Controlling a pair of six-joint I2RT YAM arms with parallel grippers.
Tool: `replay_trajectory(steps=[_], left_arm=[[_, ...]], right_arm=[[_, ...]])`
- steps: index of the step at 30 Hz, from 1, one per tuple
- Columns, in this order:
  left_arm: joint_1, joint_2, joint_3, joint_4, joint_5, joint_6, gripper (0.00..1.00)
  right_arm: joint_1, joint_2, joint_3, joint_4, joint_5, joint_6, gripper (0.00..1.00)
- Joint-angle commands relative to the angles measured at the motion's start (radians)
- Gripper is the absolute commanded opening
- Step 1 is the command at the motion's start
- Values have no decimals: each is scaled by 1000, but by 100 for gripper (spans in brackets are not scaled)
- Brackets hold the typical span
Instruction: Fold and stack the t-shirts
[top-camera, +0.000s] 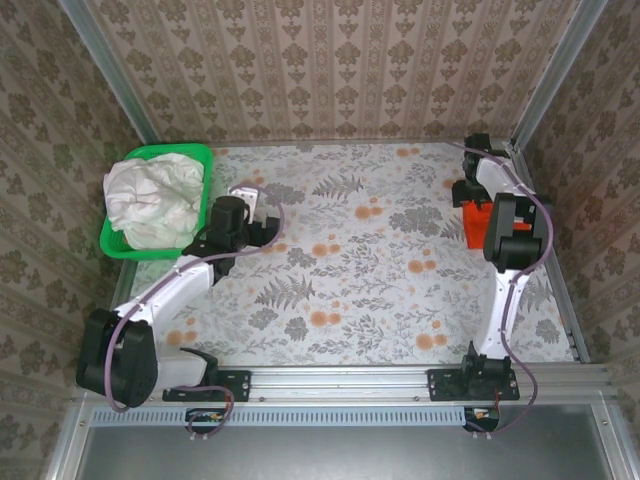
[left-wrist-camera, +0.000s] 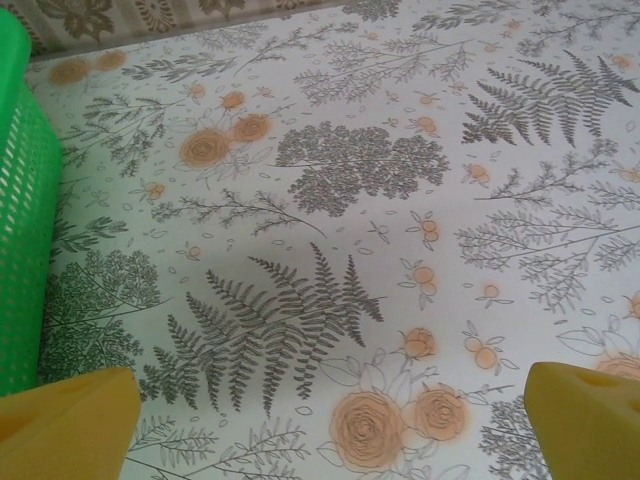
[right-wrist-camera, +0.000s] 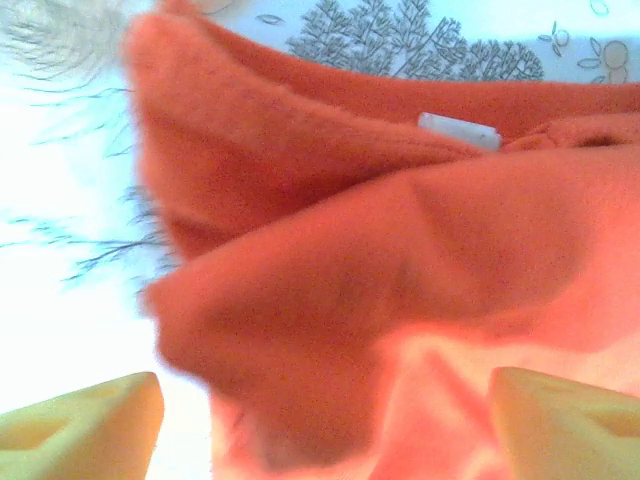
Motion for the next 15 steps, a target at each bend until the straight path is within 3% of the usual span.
replay_trajectory(steps=[1, 3, 8, 15], left_arm=[[48, -19, -27, 62, 42, 54, 100], [78, -31, -41, 76, 32, 88, 100], [179, -64, -112, 106, 73, 139, 100], [273, -57, -280, 367, 125, 108, 100]], right_arm=[[26, -248, -165, 217, -227, 81, 95], [37, -374, -296, 330, -275, 117, 99], [49, -630, -635, 591, -338, 214, 100], [78, -796, -1044, 1011, -233, 231, 100]])
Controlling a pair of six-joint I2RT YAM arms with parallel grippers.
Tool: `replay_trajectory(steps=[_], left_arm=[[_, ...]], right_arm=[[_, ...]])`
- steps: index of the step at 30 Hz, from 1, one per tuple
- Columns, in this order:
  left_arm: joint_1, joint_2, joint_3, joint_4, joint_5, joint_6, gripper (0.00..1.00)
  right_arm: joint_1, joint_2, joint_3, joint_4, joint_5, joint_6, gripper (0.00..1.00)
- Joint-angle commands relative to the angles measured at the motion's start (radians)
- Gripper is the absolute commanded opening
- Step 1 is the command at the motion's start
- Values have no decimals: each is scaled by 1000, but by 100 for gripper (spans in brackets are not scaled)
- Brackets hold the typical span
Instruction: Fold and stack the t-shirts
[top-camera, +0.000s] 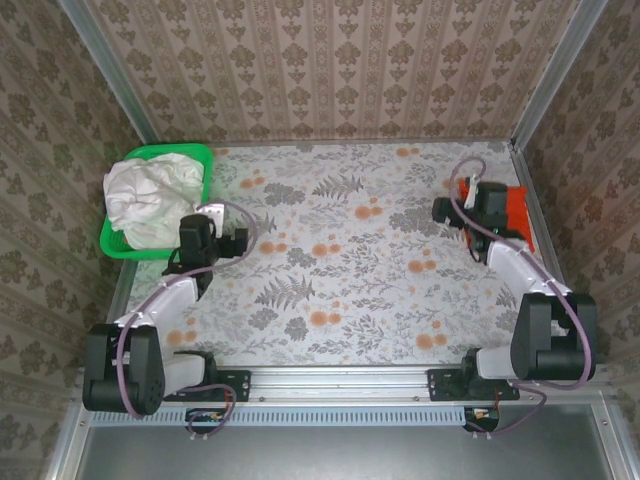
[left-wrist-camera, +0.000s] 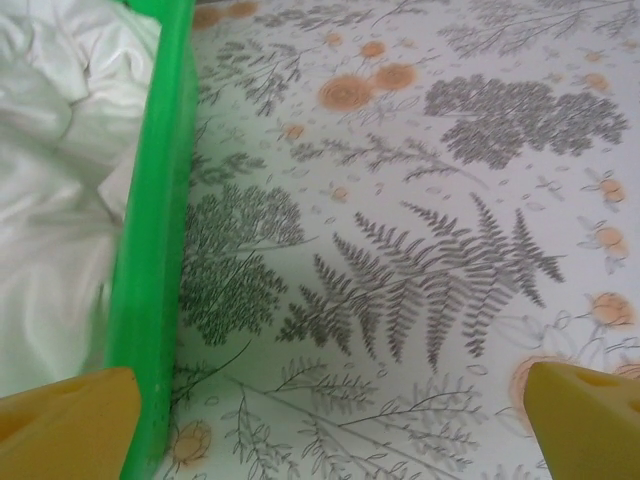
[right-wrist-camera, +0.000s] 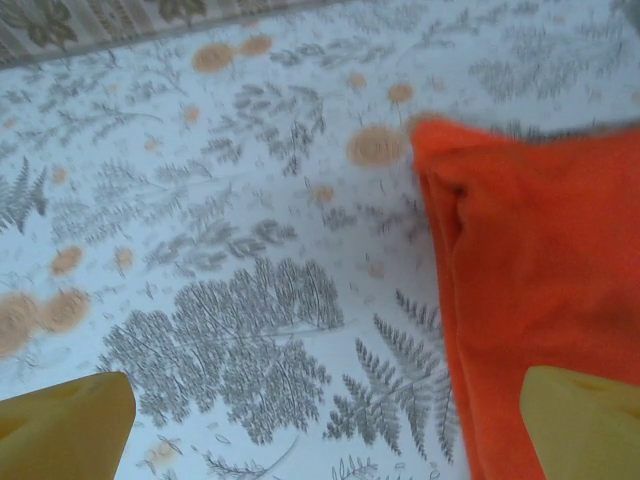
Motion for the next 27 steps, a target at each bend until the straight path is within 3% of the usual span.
replay_trajectory(steps=[1, 10, 12, 16, 22, 27], left_arm=[[27, 17, -59, 199, 43, 2, 100], [95, 184, -54, 421, 104, 76, 100], [139, 214, -49, 425, 151, 38, 100], [147, 339, -108, 646, 171, 41, 100], [116, 330, -96, 609, 43, 31, 100], [114, 329, -98, 610, 38, 33, 100]], right_arm=[[12, -12, -146, 305, 41, 23, 100], [29, 79, -316, 664, 107, -3, 100], [46, 92, -277, 605, 111, -25, 100], [101, 141, -287, 665, 127, -85, 100], [95, 169, -323, 759, 76, -99, 100], [95, 177, -338, 791, 72, -101, 100]])
